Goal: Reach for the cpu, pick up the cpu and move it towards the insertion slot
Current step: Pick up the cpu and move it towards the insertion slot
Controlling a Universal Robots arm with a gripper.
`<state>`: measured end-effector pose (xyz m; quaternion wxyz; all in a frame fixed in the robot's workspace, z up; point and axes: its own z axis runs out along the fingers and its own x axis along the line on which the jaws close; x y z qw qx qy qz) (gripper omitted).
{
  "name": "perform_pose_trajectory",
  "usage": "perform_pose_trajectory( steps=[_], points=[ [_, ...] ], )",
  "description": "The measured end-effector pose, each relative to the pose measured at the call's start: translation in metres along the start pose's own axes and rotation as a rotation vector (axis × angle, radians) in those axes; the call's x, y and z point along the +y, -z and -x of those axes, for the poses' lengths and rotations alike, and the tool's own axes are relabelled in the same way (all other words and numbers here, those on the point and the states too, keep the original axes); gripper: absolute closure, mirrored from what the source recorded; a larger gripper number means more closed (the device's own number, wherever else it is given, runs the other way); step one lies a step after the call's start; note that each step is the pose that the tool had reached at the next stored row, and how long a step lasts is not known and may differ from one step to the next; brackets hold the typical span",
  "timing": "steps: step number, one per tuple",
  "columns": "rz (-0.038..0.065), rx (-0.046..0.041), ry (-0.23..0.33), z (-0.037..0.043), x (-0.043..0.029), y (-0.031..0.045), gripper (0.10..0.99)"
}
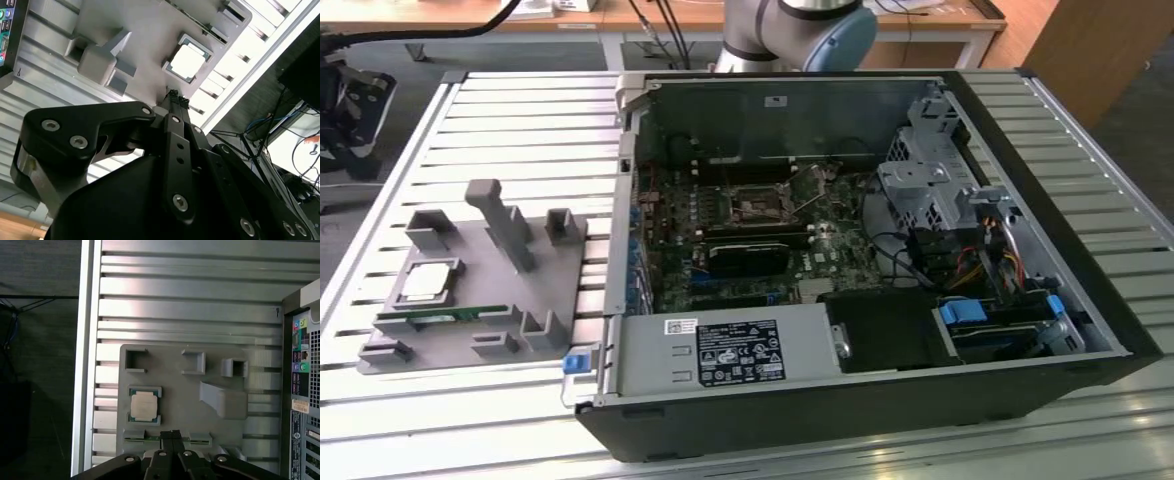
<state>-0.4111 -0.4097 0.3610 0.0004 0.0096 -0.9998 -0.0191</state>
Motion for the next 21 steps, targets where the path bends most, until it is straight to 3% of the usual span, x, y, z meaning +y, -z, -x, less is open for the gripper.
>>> perform_pose_trajectory(
  steps=[12, 15, 20, 21],
  points=[
    [0.0, 0.0001, 0.0, -0.0284, 0.0001, -0.0069, 0.98],
    [-0.001, 0.0001, 0.0, -0.0312, 0.0, -0.0114, 0.973],
    [-0.001, 0.0006, 0.0, -0.0314, -0.0013, -0.0195, 0.733],
    [-0.001, 0.0005, 0.0, -0.0314, -0.0015, -0.0214, 0.733]
  ],
)
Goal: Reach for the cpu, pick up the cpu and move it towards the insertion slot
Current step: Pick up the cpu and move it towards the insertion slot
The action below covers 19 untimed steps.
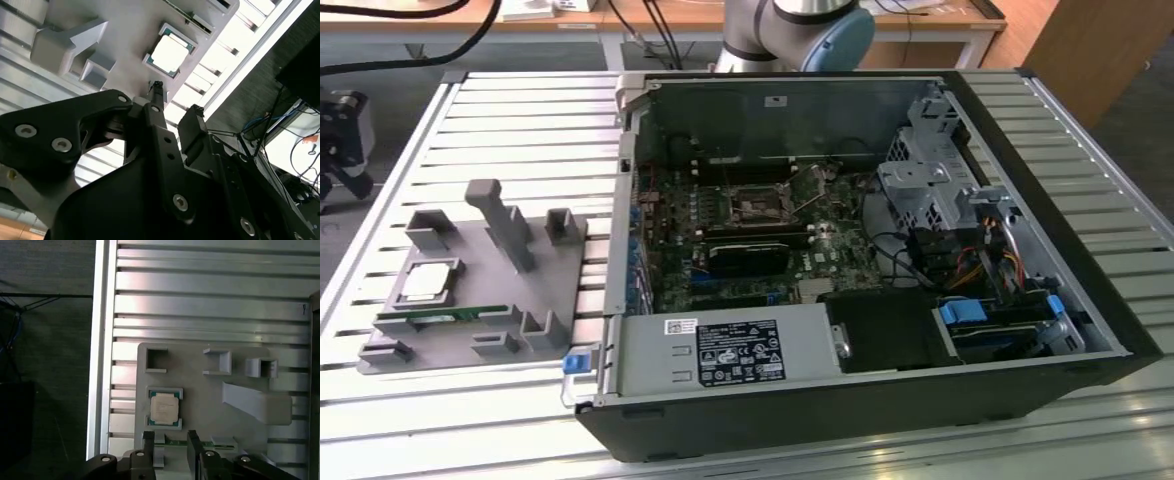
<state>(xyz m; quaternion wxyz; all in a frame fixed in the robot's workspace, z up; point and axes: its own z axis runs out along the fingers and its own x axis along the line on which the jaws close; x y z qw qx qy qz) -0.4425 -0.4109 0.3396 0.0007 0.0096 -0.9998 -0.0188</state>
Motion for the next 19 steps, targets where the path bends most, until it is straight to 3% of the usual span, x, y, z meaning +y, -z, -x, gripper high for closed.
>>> perform_pose_trajectory(
  steps=[2, 5, 7, 8, 9, 19],
  points=[
    [0.0, 0.0, 0.0, 0.0, -0.0004, -0.0037, 0.62],
    [0.0, 0.0006, 0.0, 0.0001, -0.0008, -0.0091, 0.561],
    [0.0, 0.0009, 0.0, 0.0, -0.001, -0.0127, 0.443],
    [0.0, 0.0009, 0.0, 0.0, -0.0011, -0.0145, 0.443],
    [0.0, 0.001, 0.0, -0.0001, -0.0013, -0.0163, 0.38],
    [0.0, 0.0057, 0.0, -0.0005, -0.0043, -0.0345, 0.38]
  ],
)
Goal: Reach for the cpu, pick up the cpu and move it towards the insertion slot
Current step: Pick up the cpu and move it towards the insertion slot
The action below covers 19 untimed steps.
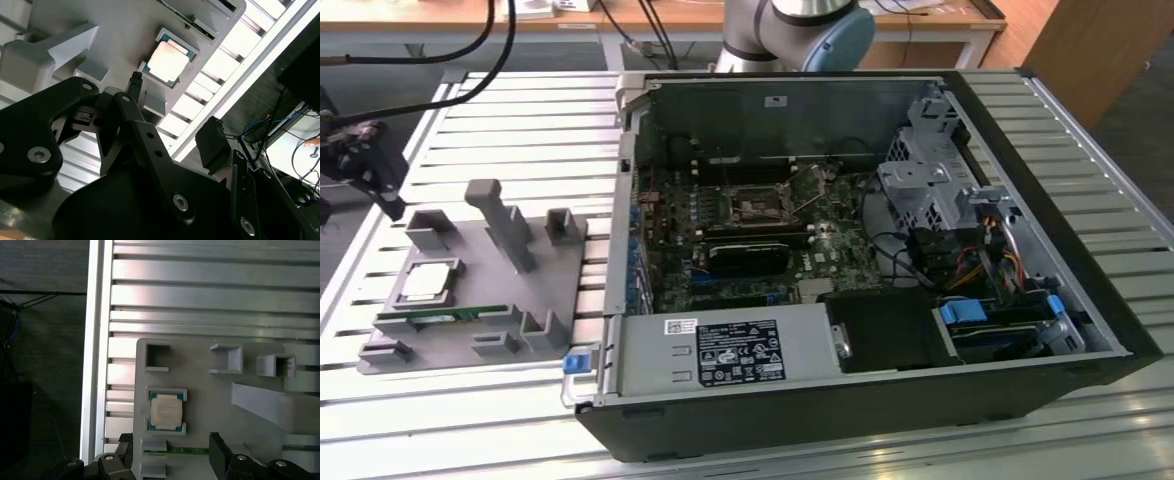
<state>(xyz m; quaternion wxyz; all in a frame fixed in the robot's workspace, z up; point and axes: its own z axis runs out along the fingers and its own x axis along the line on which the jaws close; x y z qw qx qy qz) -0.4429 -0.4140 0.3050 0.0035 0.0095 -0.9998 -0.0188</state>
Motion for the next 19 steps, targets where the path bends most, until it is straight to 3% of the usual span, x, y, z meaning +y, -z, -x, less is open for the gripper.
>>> perform_pose_trajectory(
  steps=[19],
  points=[
    [0.0, 0.0035, 0.0, -0.0002, -0.0035, -0.0345, 0.38]
  ],
)
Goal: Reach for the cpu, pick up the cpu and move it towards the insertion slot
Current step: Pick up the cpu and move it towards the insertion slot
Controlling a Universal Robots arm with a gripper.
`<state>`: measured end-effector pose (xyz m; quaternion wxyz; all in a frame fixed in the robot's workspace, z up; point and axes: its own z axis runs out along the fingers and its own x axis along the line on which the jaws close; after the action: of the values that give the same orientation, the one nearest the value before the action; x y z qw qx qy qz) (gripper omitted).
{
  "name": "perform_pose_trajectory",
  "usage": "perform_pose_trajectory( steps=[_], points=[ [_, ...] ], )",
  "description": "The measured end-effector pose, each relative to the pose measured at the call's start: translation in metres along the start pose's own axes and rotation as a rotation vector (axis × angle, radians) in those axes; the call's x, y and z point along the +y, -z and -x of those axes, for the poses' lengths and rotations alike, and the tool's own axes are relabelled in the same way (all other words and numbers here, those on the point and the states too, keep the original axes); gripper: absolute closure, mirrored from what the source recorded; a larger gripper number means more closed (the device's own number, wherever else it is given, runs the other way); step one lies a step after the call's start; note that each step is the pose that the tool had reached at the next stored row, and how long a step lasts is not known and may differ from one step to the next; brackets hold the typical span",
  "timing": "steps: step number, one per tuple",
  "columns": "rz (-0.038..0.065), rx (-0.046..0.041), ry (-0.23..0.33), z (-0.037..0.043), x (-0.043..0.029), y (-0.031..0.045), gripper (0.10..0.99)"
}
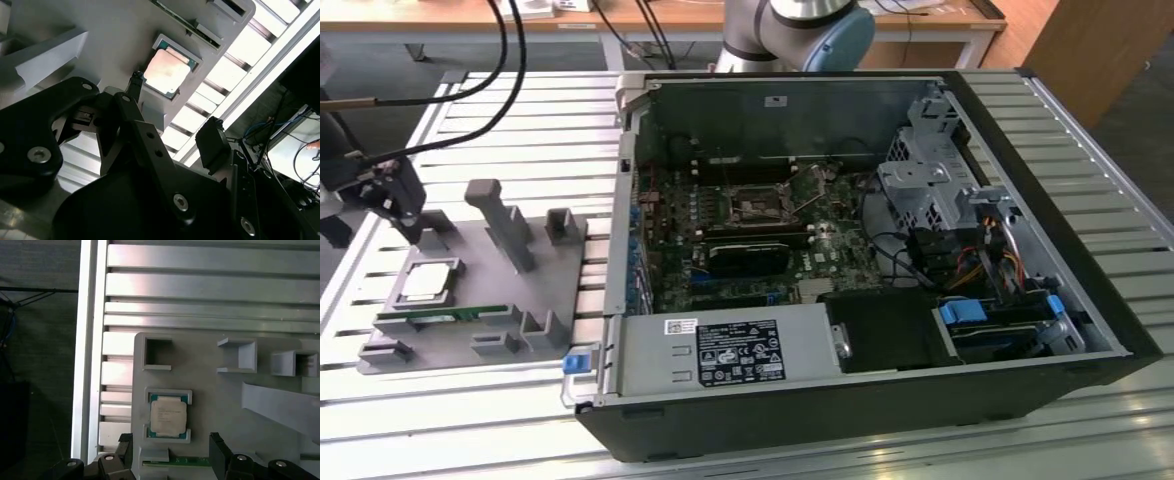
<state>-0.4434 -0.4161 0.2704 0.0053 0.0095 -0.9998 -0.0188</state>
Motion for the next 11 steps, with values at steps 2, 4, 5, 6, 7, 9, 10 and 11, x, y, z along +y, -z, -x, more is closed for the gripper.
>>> perform_pose_trajectory(
  steps=[2, 4, 5, 6, 7, 9, 10, 11],
  points=[
    [0.0, 0.0, 0.0, 0.0, -0.0002, -0.0036, 0.38],
    [0.0, -0.0001, 0.0, -0.0001, -0.0005, -0.0072, 0.38],
    [0.0, 0.0001, 0.0, -0.0001, -0.0006, -0.0089, 0.38],
    [0.0, 0.0001, 0.0, -0.0001, -0.0007, -0.0109, 0.38],
    [0.0, 0.0001, 0.0, -0.0002, -0.0008, -0.0127, 0.38],
    [0.0, 0.0, 0.0, -0.0001, -0.001, -0.0163, 0.38],
    [0.0, 0.0001, 0.0, -0.0002, -0.0011, -0.0181, 0.38],
    [0.0, 0.0001, 0.0, -0.0002, -0.0012, -0.0198, 0.38]
  ],
)
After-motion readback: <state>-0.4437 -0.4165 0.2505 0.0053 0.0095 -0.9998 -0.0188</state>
